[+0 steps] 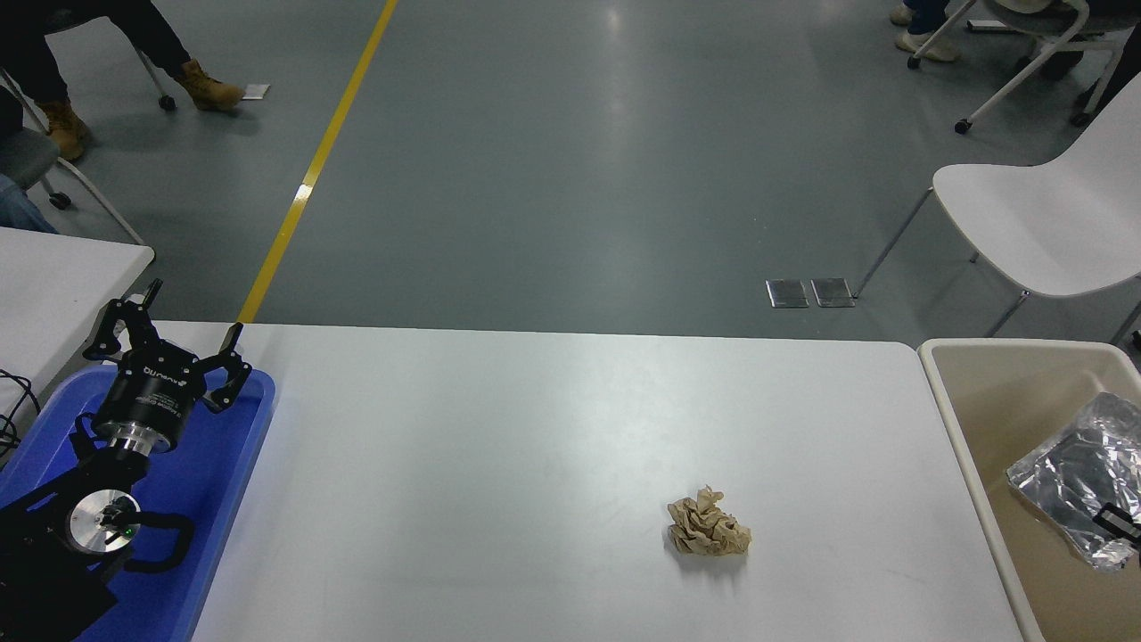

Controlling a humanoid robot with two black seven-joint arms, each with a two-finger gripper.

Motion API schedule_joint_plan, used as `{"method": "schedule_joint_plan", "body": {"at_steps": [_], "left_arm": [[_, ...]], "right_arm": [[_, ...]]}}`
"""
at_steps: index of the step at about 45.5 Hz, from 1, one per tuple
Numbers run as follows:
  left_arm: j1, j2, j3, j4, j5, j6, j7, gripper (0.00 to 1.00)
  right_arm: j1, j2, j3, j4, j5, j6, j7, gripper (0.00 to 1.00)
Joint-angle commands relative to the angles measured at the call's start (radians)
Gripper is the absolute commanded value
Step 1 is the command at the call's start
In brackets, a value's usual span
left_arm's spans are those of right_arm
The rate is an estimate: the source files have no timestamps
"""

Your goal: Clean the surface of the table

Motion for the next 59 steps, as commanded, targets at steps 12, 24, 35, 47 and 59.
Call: {"method": "schedule_joint_plan", "body": {"at_steps": [12, 24, 35, 47, 59], "left_arm": [[0.000, 0.001, 0.000, 0.000, 0.000, 0.000, 0.000, 1.00], [0.000, 0.001, 0.000, 0.000, 0.000, 0.000, 0.000, 1.00], [0.000, -0.001, 0.000, 0.000, 0.000, 0.000, 0.000, 1.00], [0.000, -0.001, 0.000, 0.000, 0.000, 0.000, 0.000, 1.00], [0.000, 0.001, 0.000, 0.000, 0.000, 0.000, 0.000, 1.00]], "right_arm": [[0.000, 0.007, 0.012, 0.000, 0.000, -0.073, 0.001, 0.51], [0.012, -0.004, 0.043, 0.015, 0.000, -0.125, 0.003, 0.96], [0.171, -0.090, 0.253, 0.104, 0.000, -0.117, 0.003, 0.97], [0.375, -0.265, 0.406, 0.256, 0.002, -0.111, 0.001, 0.98], [0.480, -0.308, 0.657, 0.380, 0.135, -0.105, 0.005, 0.98]]}}
